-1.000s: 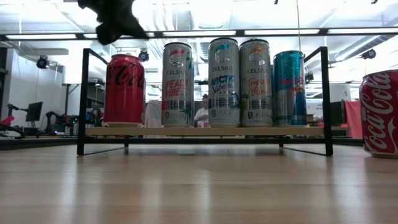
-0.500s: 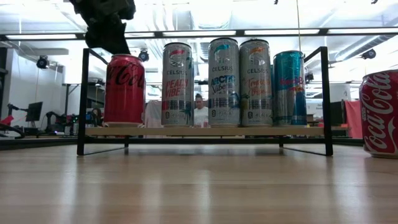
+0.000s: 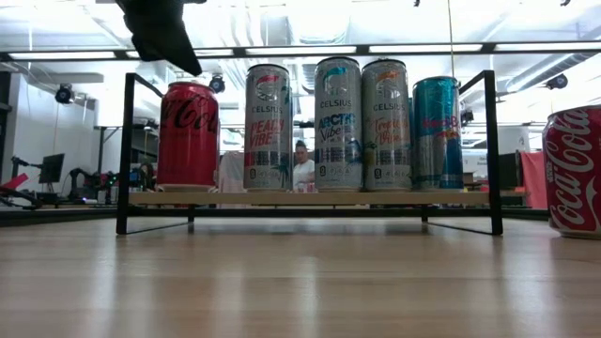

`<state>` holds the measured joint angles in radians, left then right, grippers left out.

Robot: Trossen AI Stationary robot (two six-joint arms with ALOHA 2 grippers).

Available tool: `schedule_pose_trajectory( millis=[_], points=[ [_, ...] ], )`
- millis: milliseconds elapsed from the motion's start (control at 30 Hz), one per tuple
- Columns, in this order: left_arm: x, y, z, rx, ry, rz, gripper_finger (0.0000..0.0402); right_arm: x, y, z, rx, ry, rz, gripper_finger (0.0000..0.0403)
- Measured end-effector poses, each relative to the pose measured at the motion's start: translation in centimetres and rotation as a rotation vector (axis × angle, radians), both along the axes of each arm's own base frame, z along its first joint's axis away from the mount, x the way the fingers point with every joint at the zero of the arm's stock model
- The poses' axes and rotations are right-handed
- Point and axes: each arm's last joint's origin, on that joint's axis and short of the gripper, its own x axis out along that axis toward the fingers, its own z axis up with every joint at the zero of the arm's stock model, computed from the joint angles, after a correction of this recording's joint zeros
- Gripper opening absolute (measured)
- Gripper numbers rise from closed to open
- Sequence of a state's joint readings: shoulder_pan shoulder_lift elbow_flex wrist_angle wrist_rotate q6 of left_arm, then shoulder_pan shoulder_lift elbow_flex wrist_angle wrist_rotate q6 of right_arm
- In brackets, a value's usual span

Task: Place canned beverage on shelf
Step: Adjust the red and black soda can

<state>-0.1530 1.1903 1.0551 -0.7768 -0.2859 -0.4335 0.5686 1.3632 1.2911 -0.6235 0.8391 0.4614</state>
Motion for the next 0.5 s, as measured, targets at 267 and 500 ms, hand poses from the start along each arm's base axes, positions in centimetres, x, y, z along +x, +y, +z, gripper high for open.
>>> schedule_pose_trajectory(
  millis=[267, 500],
  points=[
    [0.1, -1.9, -0.7, -0.034, 0.026, -0.031, 0.0, 0.0, 0.0, -0.1, 0.001, 0.001, -0.001, 0.0009],
    [1.1, -2.5, -2.0, -0.039, 0.075, -0.001, 0.0, 0.0, 0.0, -0.1, 0.0, 0.001, -0.001, 0.0009]
  ],
)
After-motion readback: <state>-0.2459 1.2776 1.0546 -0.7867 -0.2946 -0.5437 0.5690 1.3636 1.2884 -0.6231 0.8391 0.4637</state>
